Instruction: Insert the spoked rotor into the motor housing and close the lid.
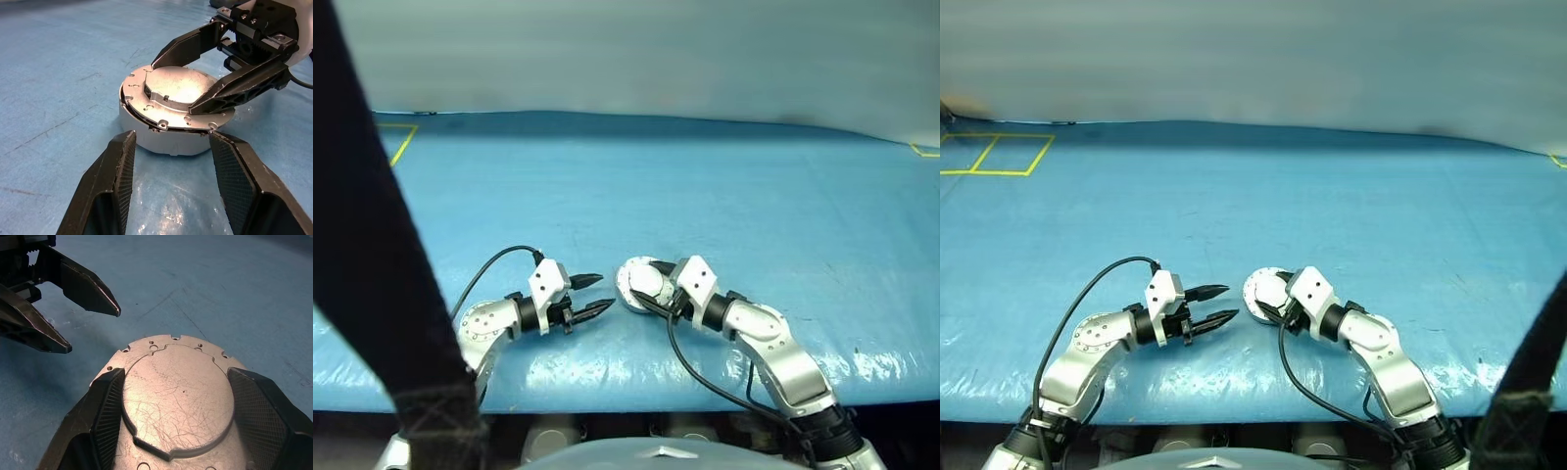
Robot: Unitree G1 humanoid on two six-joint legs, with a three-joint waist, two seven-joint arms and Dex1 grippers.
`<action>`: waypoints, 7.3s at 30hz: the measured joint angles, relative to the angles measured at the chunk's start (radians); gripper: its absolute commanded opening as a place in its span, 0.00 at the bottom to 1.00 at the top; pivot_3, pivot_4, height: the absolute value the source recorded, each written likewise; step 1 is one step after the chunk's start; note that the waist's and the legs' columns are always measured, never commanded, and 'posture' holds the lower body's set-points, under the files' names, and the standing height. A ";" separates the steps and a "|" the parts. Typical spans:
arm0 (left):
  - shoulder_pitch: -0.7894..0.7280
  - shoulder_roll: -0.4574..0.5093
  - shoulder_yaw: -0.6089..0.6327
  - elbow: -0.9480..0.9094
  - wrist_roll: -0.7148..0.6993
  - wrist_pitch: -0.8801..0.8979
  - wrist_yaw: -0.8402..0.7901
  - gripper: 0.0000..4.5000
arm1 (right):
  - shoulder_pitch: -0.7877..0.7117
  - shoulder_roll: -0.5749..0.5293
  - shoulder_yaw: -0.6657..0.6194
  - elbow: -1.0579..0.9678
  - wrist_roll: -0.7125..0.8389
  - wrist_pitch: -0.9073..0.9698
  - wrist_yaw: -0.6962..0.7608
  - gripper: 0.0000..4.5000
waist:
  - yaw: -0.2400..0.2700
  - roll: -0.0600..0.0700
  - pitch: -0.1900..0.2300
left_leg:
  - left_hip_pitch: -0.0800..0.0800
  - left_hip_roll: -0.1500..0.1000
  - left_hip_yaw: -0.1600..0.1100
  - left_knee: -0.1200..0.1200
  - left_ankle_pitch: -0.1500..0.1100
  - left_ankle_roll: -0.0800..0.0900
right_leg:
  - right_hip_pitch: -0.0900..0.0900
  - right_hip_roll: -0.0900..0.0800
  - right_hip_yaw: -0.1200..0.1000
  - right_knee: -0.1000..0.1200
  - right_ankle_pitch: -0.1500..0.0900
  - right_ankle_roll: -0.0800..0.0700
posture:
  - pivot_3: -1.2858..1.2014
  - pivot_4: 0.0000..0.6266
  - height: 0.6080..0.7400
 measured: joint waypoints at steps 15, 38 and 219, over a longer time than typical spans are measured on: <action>-0.005 -0.017 -0.001 0.007 0.005 -0.004 0.001 0.56 | -0.020 0.056 0.015 0.054 -0.032 -0.014 -0.046 0.67 | -0.018 -0.001 -0.001 | 0.002 0.001 0.000 0.000 0.001 -0.002 | 0.002 0.000 0.000 0.000 -0.001 0.003 | 0.52 0.24 1.00; -0.035 -0.077 -0.009 0.044 0.030 -0.019 0.068 0.27 | -0.021 0.015 0.013 0.076 -0.031 -0.029 -0.036 0.67 | -0.003 -0.004 -0.004 | 0.005 0.000 -0.001 -0.001 0.001 0.001 | 0.001 -0.010 -0.002 -0.002 0.000 0.000 | 0.52 0.24 1.00; 0.114 -0.299 0.421 -0.134 -0.797 0.551 0.280 1.00 | -0.050 0.468 -0.413 0.109 1.079 0.521 -0.389 0.60 | -0.020 0.010 -0.005 | -0.007 -0.001 -0.006 -0.007 0.000 0.001 | 0.001 0.001 -0.004 -0.015 0.009 0.008 | 0.52 0.24 1.00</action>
